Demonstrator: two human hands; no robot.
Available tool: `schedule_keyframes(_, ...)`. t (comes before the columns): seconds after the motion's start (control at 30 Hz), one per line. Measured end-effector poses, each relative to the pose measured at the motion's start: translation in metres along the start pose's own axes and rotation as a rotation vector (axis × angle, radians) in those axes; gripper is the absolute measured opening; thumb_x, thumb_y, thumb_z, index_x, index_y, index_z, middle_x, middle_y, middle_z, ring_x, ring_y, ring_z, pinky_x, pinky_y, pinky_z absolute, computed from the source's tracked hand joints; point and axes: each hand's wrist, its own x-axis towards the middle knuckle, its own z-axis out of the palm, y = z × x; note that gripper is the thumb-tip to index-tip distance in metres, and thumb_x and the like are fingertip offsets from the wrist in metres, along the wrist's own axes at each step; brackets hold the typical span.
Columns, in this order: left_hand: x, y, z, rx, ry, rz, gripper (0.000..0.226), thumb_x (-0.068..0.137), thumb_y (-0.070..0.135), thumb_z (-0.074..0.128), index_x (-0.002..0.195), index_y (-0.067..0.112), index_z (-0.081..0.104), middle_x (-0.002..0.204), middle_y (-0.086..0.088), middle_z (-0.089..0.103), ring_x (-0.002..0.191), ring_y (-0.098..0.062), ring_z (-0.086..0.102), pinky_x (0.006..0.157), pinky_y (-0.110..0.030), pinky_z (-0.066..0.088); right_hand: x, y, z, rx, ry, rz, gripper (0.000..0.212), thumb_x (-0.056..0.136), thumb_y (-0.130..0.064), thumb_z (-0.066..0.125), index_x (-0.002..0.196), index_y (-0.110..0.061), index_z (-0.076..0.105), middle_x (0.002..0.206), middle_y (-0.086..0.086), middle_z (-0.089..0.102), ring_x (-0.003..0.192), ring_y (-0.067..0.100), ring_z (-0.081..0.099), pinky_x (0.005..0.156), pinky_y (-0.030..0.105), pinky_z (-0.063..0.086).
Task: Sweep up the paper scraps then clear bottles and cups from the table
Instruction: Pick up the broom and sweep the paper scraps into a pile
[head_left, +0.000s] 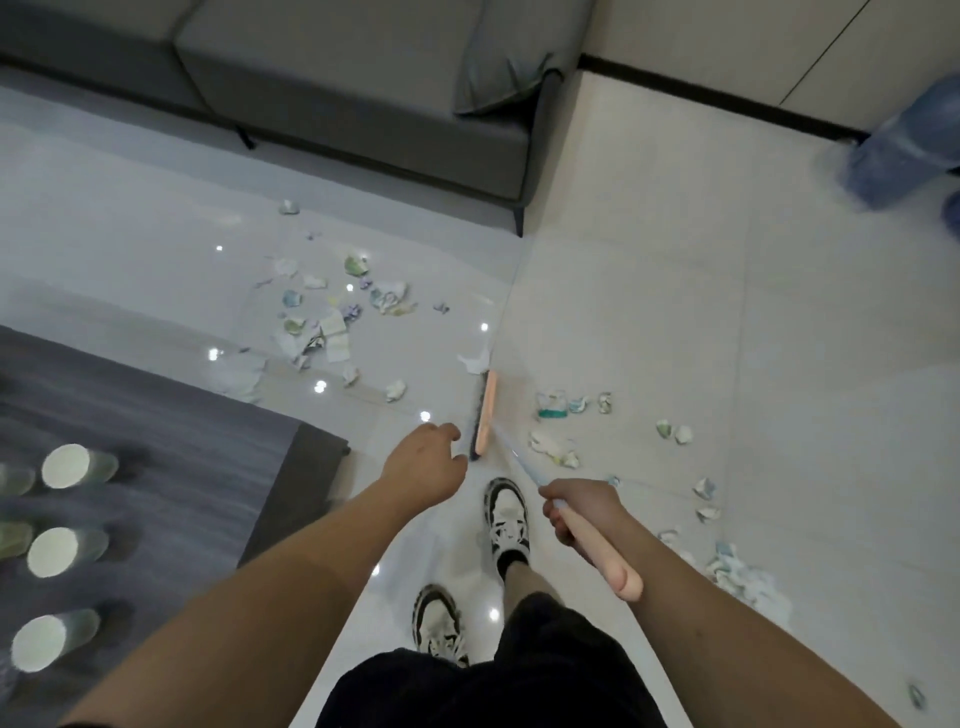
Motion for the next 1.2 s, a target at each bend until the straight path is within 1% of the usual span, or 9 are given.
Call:
schedule_keyframes(0.1, 0.012, -0.002, -0.025, -0.011, 0.036, -0.071, 0.045, 0.092, 0.035, 0.052, 0.135, 0.020, 0.050, 0.129, -0.008, 0.053, 0.117, -0.023, 0.051, 0.095, -0.032, 0.040, 0.002, -0.046, 0.020, 0.036, -0.132, -0.026, 0.007, 0.087, -0.004, 0.066, 0.083, 0.001, 0.061, 0.059, 0.011, 0.053, 0.043, 0.015, 0.042, 0.034, 0.020, 0.035)
schedule_keyframes(0.23, 0.016, -0.018, -0.063, -0.040, 0.092, -0.234, 0.047, 0.093, 0.036, 0.052, 0.136, 0.019, 0.049, 0.129, -0.008, 0.053, 0.117, -0.023, 0.051, 0.097, -0.033, 0.041, -0.001, -0.106, 0.054, 0.021, -0.320, -0.014, 0.007, 0.091, -0.006, 0.064, 0.087, -0.003, 0.059, 0.064, 0.010, 0.052, 0.044, 0.013, 0.043, 0.034, 0.019, 0.037)
schedule_keyframes(0.43, 0.017, -0.059, -0.104, -0.124, 0.125, -0.400, 0.048, 0.093, 0.034, 0.048, 0.138, 0.017, 0.047, 0.133, -0.009, 0.050, 0.121, -0.024, 0.048, 0.097, -0.033, 0.041, 0.004, -0.160, 0.125, -0.086, -0.495, 0.014, 0.009, 0.093, -0.007, 0.062, 0.099, -0.003, 0.057, 0.068, 0.009, 0.051, 0.045, 0.010, 0.042, 0.036, 0.016, 0.038)
schedule_keyframes(0.53, 0.022, -0.085, -0.122, -0.168, 0.178, -0.448, 0.049, 0.093, 0.034, 0.047, 0.139, 0.017, 0.047, 0.134, -0.009, 0.049, 0.121, -0.024, 0.048, 0.097, -0.034, 0.042, 0.009, -0.176, 0.172, -0.182, -0.527, 0.010, 0.012, 0.092, -0.006, 0.063, 0.102, -0.002, 0.057, 0.068, 0.009, 0.051, 0.045, 0.011, 0.043, 0.037, 0.017, 0.038)
schedule_keyframes(0.67, 0.037, -0.131, -0.144, -0.245, 0.249, -0.488, 0.049, 0.092, 0.032, 0.050, 0.138, 0.015, 0.048, 0.136, -0.012, 0.048, 0.123, -0.026, 0.047, 0.100, -0.034, 0.040, 0.017, -0.195, 0.249, -0.315, -0.565, 0.016, 0.009, 0.091, -0.005, 0.064, 0.097, 0.000, 0.059, 0.068, 0.009, 0.051, 0.045, 0.010, 0.045, 0.036, 0.017, 0.039)
schedule_keyframes(0.77, 0.052, -0.170, -0.159, -0.317, 0.260, -0.505, 0.050, 0.092, 0.033, 0.051, 0.138, 0.014, 0.048, 0.137, -0.013, 0.048, 0.125, -0.027, 0.046, 0.103, -0.036, 0.040, 0.031, -0.208, 0.317, -0.389, -0.581, 0.035, 0.013, 0.093, -0.005, 0.062, 0.103, 0.000, 0.057, 0.067, 0.008, 0.050, 0.044, 0.010, 0.045, 0.036, 0.017, 0.039)
schedule_keyframes(1.0, 0.091, -0.247, -0.184, -0.405, 0.270, -0.563, 0.045, 0.094, 0.030, 0.051, 0.137, 0.015, 0.049, 0.133, -0.010, 0.050, 0.118, -0.026, 0.051, 0.096, -0.035, 0.043, 0.077, -0.224, 0.470, -0.405, -0.646, 0.170, 0.011, 0.095, -0.011, 0.061, 0.102, -0.006, 0.054, 0.070, 0.006, 0.053, 0.044, 0.008, 0.046, 0.037, 0.016, 0.042)
schedule_keyframes(1.1, 0.107, -0.270, -0.192, -0.428, 0.236, -0.581, 0.045, 0.095, 0.030, 0.051, 0.137, 0.015, 0.048, 0.135, -0.010, 0.050, 0.121, -0.027, 0.049, 0.098, -0.038, 0.043, 0.097, -0.225, 0.514, -0.382, -0.604, 0.210, 0.011, 0.097, -0.012, 0.060, 0.103, -0.007, 0.054, 0.071, 0.006, 0.054, 0.043, 0.006, 0.047, 0.037, 0.015, 0.042)
schedule_keyframes(1.2, 0.122, -0.284, -0.199, -0.408, 0.199, -0.571, 0.046, 0.094, 0.030, 0.051, 0.137, 0.014, 0.049, 0.134, -0.011, 0.051, 0.120, -0.027, 0.050, 0.098, -0.038, 0.043, 0.114, -0.227, 0.524, -0.384, -0.513, 0.221, 0.009, 0.094, -0.010, 0.062, 0.099, -0.006, 0.055, 0.070, 0.007, 0.054, 0.043, 0.008, 0.047, 0.035, 0.016, 0.041)
